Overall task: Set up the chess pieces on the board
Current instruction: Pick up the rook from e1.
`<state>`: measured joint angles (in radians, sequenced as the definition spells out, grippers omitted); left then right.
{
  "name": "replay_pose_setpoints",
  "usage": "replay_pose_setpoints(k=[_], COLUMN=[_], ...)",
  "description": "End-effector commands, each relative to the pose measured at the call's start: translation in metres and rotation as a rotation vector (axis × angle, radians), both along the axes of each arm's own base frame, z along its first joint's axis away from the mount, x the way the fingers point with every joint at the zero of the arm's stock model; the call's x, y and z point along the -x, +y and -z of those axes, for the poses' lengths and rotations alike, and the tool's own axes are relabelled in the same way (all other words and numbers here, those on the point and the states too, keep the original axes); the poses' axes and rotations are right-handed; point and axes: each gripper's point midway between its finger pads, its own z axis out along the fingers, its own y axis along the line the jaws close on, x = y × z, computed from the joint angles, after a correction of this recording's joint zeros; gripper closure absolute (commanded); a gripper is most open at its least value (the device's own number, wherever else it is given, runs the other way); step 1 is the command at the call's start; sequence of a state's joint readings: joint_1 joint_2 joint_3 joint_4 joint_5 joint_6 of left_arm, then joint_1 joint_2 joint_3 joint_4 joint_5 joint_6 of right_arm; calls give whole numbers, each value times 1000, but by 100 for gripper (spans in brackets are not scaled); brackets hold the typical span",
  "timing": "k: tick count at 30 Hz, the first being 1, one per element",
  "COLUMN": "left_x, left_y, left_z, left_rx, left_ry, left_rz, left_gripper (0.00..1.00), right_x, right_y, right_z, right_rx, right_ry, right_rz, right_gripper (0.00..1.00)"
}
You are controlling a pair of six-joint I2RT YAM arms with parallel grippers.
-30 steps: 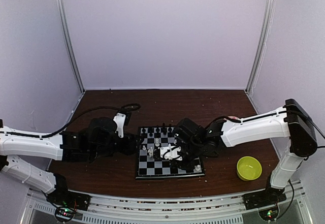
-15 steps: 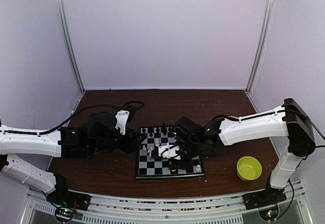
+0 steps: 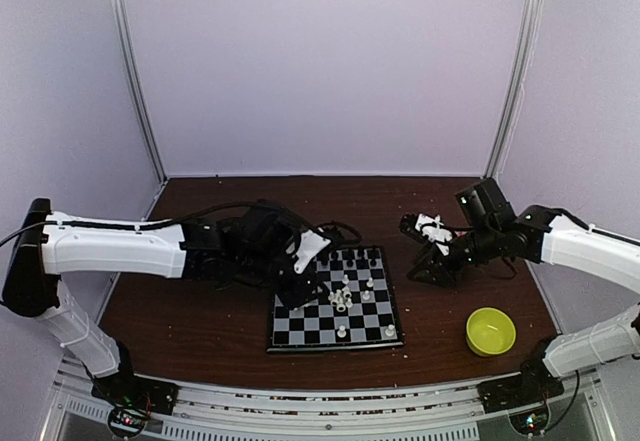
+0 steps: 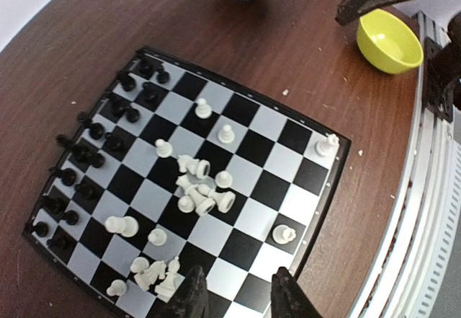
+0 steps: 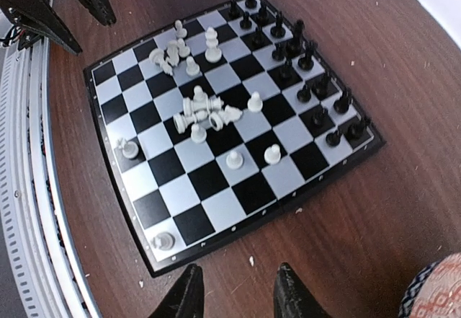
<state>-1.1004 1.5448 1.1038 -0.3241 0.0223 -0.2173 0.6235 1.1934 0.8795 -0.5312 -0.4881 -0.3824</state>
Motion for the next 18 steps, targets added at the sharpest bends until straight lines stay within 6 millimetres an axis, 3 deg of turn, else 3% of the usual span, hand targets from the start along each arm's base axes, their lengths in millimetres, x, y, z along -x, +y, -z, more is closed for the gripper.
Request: replay_pose_setpoints(k=[1, 11, 18], left_x=[24, 34, 34], left_y=[-16, -46, -58], left_z=[12, 50, 68], left_rx=[-68, -213, -258], left_ry=[67, 160, 163], left_rz=[216, 329, 333], left_gripper=[70, 67, 67], right_x=[6, -27, -33], right_y=[-18, -37, -43], right_z=[8, 9, 9], right_rx=[-69, -22, -1], right_ry=[47, -35, -58], right_rz=[62, 161, 179], right_gripper=[67, 66, 66])
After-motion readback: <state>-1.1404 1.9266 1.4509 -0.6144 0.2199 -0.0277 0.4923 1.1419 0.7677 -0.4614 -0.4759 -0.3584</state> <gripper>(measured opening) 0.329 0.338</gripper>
